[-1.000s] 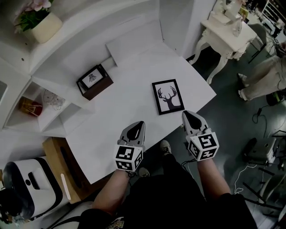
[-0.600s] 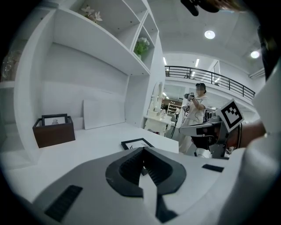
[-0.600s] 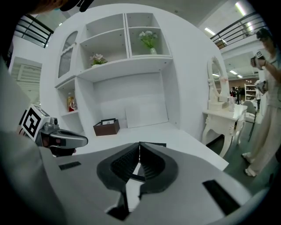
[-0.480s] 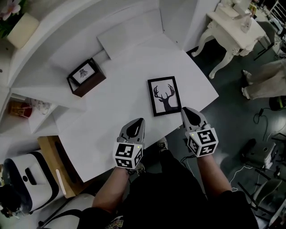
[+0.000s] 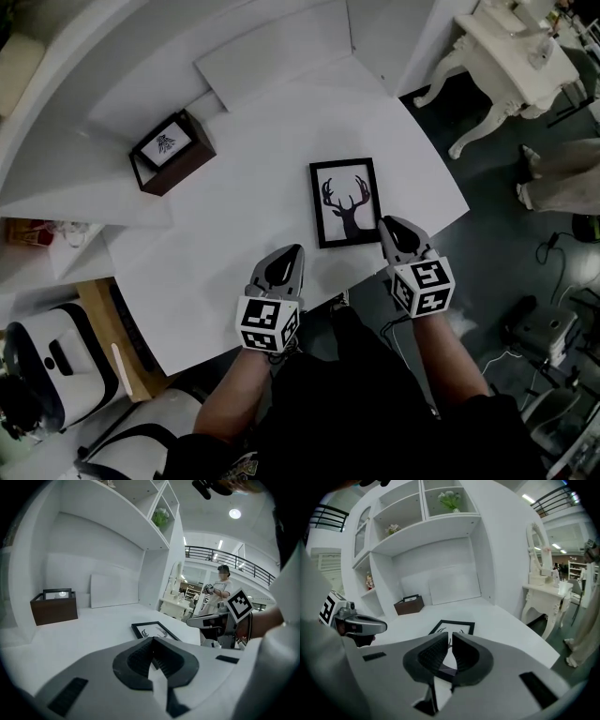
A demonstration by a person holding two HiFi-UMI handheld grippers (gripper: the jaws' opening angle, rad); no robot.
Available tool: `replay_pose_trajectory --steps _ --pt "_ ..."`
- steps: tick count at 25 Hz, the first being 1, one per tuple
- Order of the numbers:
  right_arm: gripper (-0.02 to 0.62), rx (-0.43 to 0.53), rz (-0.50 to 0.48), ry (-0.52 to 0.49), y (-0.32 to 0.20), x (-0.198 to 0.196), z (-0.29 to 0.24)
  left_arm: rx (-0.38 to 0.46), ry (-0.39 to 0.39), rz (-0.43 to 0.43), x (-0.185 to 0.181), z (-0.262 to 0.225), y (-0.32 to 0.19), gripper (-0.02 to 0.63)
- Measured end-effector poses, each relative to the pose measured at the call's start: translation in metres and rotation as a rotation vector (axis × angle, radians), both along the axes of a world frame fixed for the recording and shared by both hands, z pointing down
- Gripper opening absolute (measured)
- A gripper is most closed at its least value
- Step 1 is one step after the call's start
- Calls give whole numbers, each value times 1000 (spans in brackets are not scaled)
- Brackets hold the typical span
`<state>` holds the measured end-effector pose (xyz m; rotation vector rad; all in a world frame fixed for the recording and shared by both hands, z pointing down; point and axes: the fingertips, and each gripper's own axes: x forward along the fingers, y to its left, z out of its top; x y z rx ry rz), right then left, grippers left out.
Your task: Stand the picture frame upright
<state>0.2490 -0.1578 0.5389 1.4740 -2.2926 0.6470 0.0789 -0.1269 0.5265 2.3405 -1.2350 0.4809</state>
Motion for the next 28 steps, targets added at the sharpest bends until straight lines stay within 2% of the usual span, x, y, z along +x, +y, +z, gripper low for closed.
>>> replay_pose_trajectory --steps 4,7,9,11,18,28 --pt "6 -40 -7 3 -11 3 21 -25 -7 -15 1 12 -6 6" --pt "8 -81 -44 43 -14 1 39 -48 -13 -20 3 22 -9 6" --pt "44 -111 -65 62 -16 1 50 -62 -16 -23 4 27 -10 6" --pt "74 -132 -54 68 -20 5 58 -74 -16 -29 6 32 -10 6" --pt "83 -215 -30 41 -34 9 82 -96 -17 -49 9 39 -15 6" --pt "83 -268 0 21 -45 8 95 -106 -25 -75 6 40 -22 6"
